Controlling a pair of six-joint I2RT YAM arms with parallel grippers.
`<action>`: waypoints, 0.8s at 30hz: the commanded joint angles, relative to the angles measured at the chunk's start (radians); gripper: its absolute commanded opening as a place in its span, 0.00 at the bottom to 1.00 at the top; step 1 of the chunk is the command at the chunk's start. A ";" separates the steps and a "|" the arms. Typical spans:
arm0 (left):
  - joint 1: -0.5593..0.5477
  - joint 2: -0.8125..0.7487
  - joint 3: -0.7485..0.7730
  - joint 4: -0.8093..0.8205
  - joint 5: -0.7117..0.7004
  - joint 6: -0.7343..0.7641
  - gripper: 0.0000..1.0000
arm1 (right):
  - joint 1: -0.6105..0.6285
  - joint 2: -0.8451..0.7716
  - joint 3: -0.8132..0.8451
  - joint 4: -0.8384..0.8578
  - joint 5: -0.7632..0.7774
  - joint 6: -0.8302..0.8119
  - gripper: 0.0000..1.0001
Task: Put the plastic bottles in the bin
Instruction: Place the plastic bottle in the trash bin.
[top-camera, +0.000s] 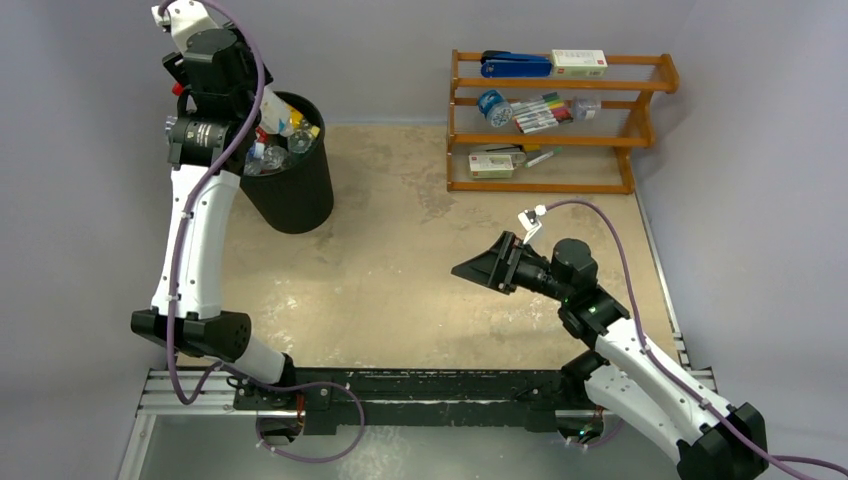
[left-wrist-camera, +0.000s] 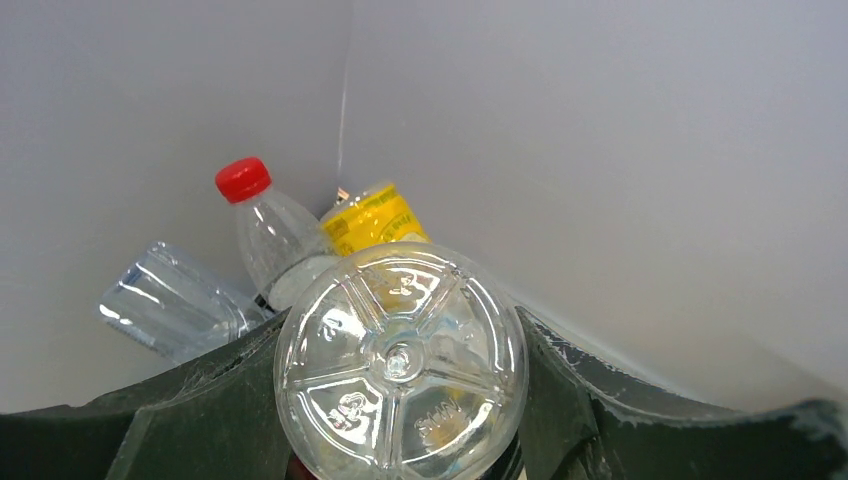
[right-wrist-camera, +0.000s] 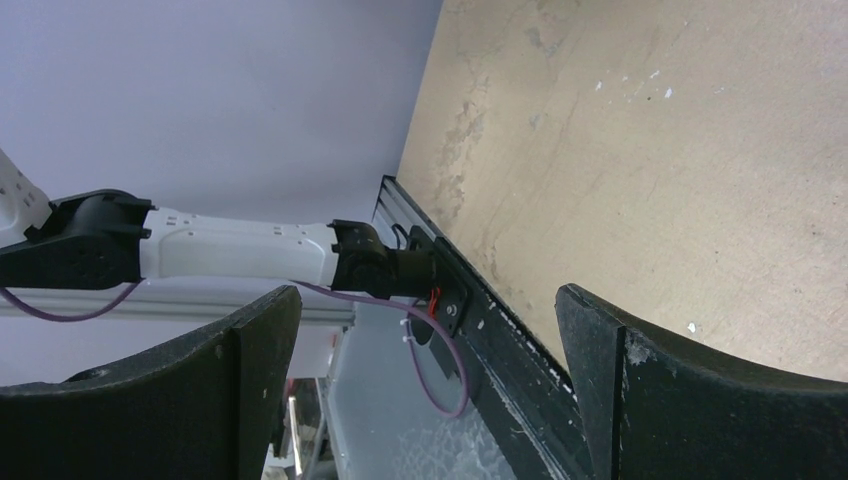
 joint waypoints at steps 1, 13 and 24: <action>0.008 -0.028 -0.036 0.208 -0.077 0.060 0.57 | 0.004 -0.030 -0.025 0.014 -0.006 -0.008 1.00; 0.008 -0.027 -0.133 0.322 -0.127 0.120 0.57 | 0.004 -0.033 -0.053 0.017 -0.017 -0.005 1.00; 0.008 -0.052 -0.331 0.400 -0.130 0.138 0.57 | 0.004 -0.041 -0.089 0.057 -0.018 0.015 1.00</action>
